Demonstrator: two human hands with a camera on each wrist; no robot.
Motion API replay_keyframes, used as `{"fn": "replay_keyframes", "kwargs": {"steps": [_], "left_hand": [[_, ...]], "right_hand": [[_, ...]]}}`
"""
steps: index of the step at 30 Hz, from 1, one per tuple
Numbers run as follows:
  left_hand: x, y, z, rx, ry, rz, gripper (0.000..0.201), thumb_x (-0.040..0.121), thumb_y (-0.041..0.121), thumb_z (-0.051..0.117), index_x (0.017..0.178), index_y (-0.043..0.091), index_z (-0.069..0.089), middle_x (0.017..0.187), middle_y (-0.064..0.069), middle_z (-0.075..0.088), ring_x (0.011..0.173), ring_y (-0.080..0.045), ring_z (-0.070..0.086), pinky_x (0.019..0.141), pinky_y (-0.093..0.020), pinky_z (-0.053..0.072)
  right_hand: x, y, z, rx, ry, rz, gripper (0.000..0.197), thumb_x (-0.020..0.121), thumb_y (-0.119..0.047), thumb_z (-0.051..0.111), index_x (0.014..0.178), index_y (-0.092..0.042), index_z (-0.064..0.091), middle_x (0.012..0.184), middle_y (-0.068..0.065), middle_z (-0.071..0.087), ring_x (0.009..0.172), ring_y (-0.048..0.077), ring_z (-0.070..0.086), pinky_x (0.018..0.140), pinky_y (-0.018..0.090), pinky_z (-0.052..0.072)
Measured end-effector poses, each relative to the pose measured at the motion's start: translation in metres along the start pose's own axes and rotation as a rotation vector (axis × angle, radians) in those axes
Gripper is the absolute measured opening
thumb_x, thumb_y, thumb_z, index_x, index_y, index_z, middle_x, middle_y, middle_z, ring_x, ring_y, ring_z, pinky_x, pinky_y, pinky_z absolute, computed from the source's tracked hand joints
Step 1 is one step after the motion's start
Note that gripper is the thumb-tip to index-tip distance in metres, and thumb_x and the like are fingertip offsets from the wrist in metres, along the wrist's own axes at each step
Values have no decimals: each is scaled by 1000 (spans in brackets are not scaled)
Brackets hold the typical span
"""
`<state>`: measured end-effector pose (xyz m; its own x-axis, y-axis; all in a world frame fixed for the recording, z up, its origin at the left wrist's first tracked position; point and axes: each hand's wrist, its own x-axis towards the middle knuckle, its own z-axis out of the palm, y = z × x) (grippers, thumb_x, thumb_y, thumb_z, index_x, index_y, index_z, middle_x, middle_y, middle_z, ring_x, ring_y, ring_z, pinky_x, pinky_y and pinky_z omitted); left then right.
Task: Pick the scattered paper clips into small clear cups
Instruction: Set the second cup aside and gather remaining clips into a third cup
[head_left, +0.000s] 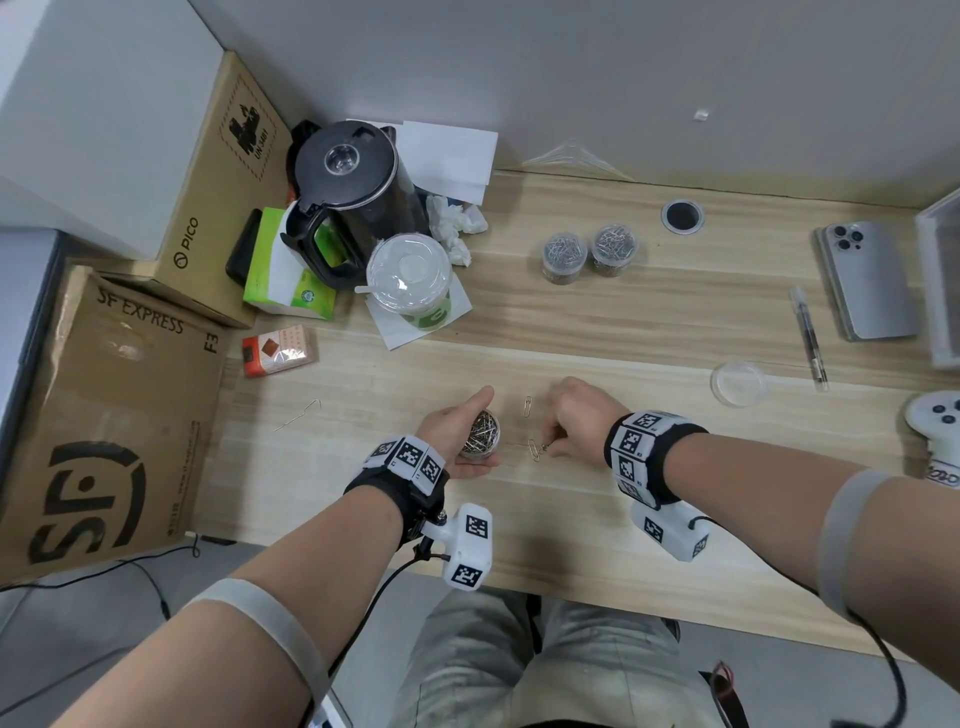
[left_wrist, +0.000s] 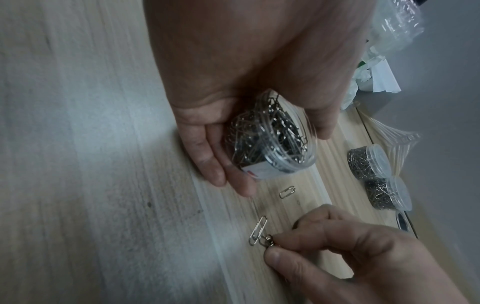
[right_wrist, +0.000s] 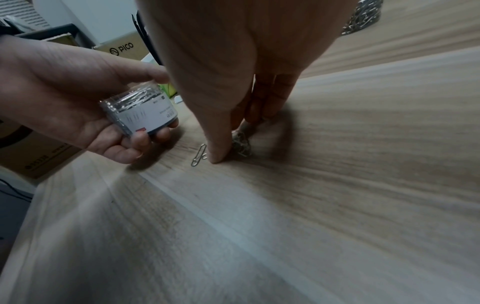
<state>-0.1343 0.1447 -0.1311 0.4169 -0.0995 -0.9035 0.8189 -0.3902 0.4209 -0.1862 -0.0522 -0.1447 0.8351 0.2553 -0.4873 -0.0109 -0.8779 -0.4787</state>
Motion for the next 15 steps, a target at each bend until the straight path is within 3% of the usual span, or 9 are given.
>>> {"fn": "replay_keyframes", "kwargs": {"steps": [2,6,11,15], "left_hand": [[0,0,0,2,-1,2,53,83,61,70,105,14,63,79,-9,71,69,-29,72,82,-46,62],[1,-2,0,11,0,5,52,83,62,69,104,15,63,79,-8,72,70,-29,73,84,-46,61],[1,-1,1,18,-7,7,56,82,63,69,108,14,64,82,-9,73,69,-28,74,84,-48,61],[1,-1,1,16,-4,6,57,81,63,70,109,14,64,81,-9,72,68,-28,74,84,-47,61]], "right_hand": [[0,0,0,-12,4,-46,9,74,-21,81,77,-16,74,101,-3,55,102,14,42,88,28,42],[1,-1,1,1,-15,-111,9,74,-13,79,71,-10,71,106,-2,55,103,12,39,86,23,36],[0,1,6,61,-19,-91,7,72,-3,72,69,-6,66,106,0,56,84,13,48,77,25,41],[-3,2,10,109,20,-117,9,70,0,66,64,-6,63,97,-4,51,76,12,47,69,20,34]]}}
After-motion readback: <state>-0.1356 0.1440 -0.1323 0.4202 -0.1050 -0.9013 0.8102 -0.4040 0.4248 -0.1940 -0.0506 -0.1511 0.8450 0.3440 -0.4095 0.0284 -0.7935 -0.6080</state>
